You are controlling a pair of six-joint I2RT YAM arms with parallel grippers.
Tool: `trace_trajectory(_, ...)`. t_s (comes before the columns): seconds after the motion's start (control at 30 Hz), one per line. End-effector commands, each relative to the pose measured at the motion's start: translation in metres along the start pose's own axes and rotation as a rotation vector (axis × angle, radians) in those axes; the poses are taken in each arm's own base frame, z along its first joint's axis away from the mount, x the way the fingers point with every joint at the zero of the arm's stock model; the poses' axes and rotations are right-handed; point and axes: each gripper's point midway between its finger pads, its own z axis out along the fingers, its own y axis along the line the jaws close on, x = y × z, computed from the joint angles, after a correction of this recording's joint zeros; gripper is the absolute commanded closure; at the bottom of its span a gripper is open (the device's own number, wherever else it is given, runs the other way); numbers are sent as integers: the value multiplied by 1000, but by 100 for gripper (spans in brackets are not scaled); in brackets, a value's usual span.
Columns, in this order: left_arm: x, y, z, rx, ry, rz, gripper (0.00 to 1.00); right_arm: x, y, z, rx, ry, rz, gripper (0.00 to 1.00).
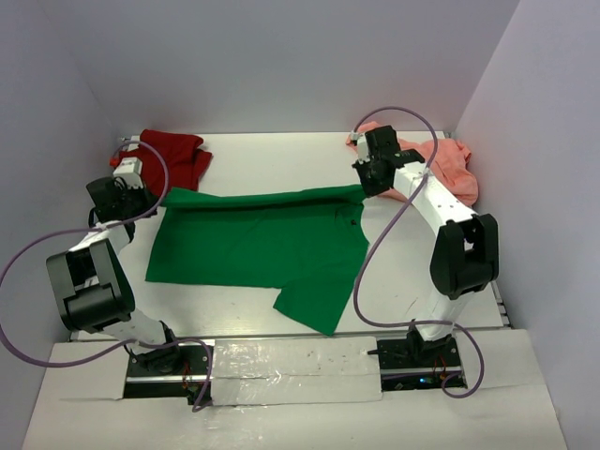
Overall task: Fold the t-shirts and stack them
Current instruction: Fold the tshirt
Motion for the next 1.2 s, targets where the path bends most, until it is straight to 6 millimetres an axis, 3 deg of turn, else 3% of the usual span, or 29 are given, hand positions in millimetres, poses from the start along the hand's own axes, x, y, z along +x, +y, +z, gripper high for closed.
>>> trace_trajectory(0.0, -9, -6, -5, 48, 10, 22, 77, -2, 6, -22, -24, -13, 7, 92)
trace_trajectory(0.03, -3, -7, -5, 53, 39, 6, 68, 2, 8, -22, -28, 2, 13, 67)
trace_trajectory(0.07, -2, -5, -5, 42, 40, 0, 59, 2, 9, -24, -28, -1, 14, 58)
trace_trajectory(0.1, -2, -4, -6, 38, 38, 7, 49, 3, 10, -24, -29, -2, 12, 54)
trace_trajectory(0.13, -6, -5, -9, 32, 23, 13, 45, 3, 10, -24, -29, -6, 11, 51)
trace_trajectory(0.2, -9, -4, -12, 23, 7, 21, 41, 2, 12, -29, -31, -18, 8, 49)
trace_trajectory(0.37, -29, -7, -19, 23, -32, 29, 40, -1, 20, -39, -72, -41, 18, 48)
trace_trajectory(0.6, -30, -14, -12, 76, -4, 4, 40, -2, 22, -45, -69, -57, 29, 47)
trace_trajectory(0.63, -19, -15, -9, 88, 39, -21, 40, -3, 21, -46, -68, -60, 29, 47)
trace_trajectory(0.7, -16, -14, -5, 91, 73, -40, 42, -4, 21, -46, -68, -63, 29, 47)
trace_trajectory(0.73, 2, -13, -2, 89, 140, -74, 43, -4, 21, -45, -67, -60, 27, 47)
trace_trajectory(0.93, 19, -12, 5, 90, 277, -149, 49, -7, 18, -39, -51, -51, 26, 47)
trace_trajectory(1.17, 36, -28, -1, 186, 408, -199, 56, -8, 15, -34, -39, -51, 23, 47)
